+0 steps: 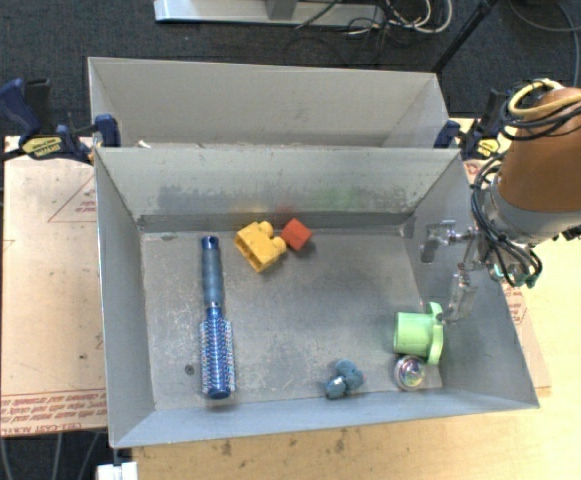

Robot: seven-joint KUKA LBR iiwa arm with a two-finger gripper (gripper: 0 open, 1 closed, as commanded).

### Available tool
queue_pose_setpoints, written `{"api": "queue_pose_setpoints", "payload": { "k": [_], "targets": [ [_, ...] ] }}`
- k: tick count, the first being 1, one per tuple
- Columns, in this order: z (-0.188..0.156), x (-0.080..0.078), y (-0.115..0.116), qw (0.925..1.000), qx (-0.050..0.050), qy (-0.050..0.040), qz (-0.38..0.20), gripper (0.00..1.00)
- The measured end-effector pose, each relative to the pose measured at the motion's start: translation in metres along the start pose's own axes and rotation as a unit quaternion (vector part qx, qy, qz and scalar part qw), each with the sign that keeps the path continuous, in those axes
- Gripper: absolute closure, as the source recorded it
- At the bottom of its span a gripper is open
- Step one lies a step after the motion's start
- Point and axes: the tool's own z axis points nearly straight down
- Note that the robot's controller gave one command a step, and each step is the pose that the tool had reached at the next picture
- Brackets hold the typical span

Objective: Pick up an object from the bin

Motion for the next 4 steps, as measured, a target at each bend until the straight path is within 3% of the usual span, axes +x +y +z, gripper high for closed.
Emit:
{"api": "queue_pose_setpoints", "payload": {
  "k": [1,2,3,4],
  "targets": [
    [0.06,0.013,-0.002,0.9774,0.001,-0.0054,-0.211,0.0],
    [0.064,0.064,0.036,0.9767,-0.001,-0.001,-0.215,0.0],
    [0.098,0.048,0.107,0.9645,-0.001,-0.0027,-0.264,0.0],
    [0.097,0.048,0.103,0.9652,0.001,-0.003,-0.261,1.0]
  ]
}}
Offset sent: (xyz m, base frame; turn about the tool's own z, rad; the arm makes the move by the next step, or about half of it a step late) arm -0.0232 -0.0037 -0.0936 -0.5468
